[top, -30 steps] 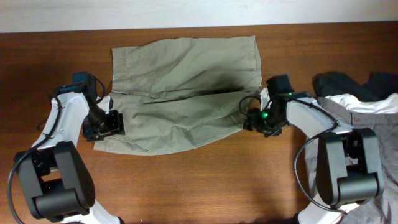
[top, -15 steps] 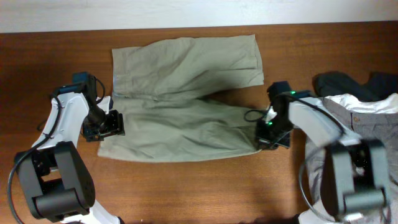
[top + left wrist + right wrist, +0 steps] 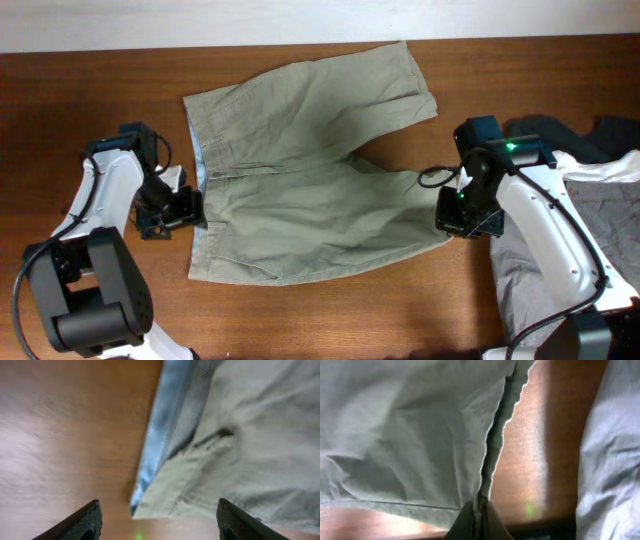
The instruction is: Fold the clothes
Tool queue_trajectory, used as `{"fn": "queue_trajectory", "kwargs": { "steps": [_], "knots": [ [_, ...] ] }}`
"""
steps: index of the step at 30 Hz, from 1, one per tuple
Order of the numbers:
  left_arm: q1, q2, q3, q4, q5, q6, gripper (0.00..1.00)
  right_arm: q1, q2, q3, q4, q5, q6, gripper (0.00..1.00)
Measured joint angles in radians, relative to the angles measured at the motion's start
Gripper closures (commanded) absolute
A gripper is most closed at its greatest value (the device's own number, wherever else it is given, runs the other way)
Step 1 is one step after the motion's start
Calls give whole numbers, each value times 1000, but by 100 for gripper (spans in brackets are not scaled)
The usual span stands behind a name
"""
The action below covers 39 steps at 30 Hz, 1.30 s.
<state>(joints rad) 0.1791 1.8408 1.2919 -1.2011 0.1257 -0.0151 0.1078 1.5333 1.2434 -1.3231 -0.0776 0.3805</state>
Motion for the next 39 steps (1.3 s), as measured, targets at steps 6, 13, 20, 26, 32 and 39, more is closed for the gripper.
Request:
{"fn": "queue_trajectory", "kwargs": {
  "steps": [6, 13, 20, 26, 32, 39],
  "knots": [
    [0, -1, -183, 42, 31, -28, 38, 0, 0, 0, 34, 3, 0, 96],
    [0, -1, -269, 73, 31, -42, 100, 0, 0, 0, 51, 3, 0, 96],
    [12, -1, -253, 5, 46, -46, 100, -1, 0, 0, 95, 26, 0, 96],
    [145, -122, -93, -132, 188, -11, 100, -28, -18, 298, -52, 68, -18, 96],
    [154, -483, -82, -178, 263, -5, 100, -27, -60, 718, -147, 77, -19, 96],
    [154, -649, -78, -151, 196, -35, 100, -23, -31, 769, -54, 52, -13, 96]
  ]
}}
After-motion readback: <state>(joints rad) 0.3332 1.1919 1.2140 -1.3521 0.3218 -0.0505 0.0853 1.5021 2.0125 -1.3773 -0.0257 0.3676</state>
